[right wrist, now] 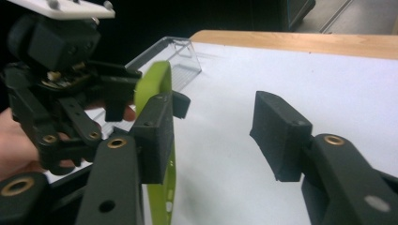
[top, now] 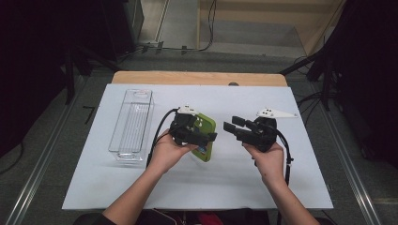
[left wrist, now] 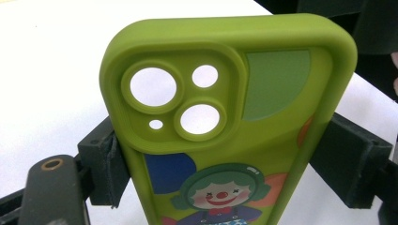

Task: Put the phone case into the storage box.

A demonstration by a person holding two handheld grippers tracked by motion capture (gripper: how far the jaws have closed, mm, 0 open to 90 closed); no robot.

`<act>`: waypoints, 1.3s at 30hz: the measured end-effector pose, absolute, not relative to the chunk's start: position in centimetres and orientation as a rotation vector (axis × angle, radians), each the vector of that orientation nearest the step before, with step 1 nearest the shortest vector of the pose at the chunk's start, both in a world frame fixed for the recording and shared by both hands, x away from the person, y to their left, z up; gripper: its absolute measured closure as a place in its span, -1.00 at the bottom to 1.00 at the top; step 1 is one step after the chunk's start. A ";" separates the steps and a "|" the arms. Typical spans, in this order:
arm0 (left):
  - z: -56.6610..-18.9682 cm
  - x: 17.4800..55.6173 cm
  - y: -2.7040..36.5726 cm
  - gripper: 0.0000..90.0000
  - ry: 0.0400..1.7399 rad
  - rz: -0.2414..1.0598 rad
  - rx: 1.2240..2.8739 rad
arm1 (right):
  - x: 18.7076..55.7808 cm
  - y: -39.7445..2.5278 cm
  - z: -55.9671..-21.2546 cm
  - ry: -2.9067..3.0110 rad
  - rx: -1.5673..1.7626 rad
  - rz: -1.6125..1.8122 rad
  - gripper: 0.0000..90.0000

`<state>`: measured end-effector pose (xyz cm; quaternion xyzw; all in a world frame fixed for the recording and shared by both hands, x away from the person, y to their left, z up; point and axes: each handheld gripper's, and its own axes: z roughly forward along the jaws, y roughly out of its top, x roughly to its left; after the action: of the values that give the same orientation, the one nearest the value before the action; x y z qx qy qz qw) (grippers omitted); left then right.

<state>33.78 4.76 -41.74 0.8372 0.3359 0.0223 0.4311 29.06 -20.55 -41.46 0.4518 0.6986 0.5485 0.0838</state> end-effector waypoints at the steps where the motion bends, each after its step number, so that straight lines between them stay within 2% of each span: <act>1: -41.7 33.8 4.8 -0.62 0.837 0.057 2.086 | 29.1 -20.6 -41.6 2.089 1.345 1.628 -0.02; 16: -41.3 33.9 5.3 -0.62 0.835 0.029 2.095 | 29.1 -21.4 -42.9 2.180 1.304 1.561 -0.30; 39: -41.1 34.1 5.7 -0.62 0.841 0.017 2.097 | 27.0 -22.6 -45.9 2.372 1.280 1.484 -0.42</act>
<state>34.07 5.74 -41.10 0.8392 0.3367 0.0068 0.4270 27.05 -22.62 -45.87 0.4158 0.7706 0.4820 0.0323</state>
